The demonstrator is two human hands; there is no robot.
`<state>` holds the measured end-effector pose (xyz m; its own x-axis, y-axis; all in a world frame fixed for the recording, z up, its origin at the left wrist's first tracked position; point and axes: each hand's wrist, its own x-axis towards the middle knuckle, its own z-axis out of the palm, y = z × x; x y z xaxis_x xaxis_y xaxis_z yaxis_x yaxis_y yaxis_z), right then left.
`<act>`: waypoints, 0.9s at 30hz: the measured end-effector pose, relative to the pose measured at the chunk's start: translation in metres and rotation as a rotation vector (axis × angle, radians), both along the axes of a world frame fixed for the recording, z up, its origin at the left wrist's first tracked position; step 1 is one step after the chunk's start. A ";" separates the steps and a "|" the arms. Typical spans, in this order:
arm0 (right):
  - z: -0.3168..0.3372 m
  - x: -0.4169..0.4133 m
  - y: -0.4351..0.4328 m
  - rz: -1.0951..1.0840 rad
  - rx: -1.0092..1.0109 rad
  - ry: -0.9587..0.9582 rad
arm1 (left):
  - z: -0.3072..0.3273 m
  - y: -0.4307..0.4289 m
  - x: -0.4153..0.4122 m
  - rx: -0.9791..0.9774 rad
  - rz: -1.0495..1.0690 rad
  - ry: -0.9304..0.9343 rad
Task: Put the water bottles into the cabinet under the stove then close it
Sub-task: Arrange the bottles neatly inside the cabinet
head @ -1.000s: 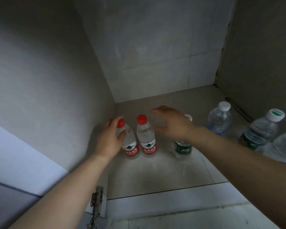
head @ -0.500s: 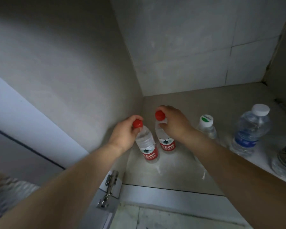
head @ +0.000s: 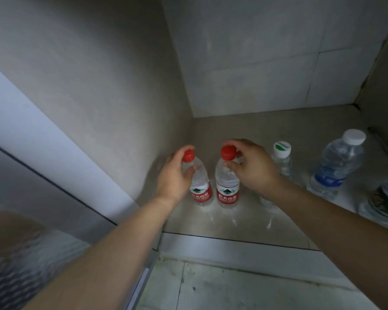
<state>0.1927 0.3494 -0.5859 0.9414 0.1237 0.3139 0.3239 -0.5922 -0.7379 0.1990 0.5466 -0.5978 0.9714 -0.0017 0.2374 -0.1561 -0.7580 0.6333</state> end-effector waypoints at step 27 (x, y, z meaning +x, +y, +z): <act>-0.015 0.030 0.032 -0.025 -0.080 0.043 | -0.007 0.028 0.032 -0.170 -0.137 0.032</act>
<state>0.2232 0.3810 -0.6011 0.9570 0.1228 0.2627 0.2767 -0.6576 -0.7007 0.2305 0.5749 -0.6052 0.9719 -0.0968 0.2145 -0.2280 -0.6129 0.7566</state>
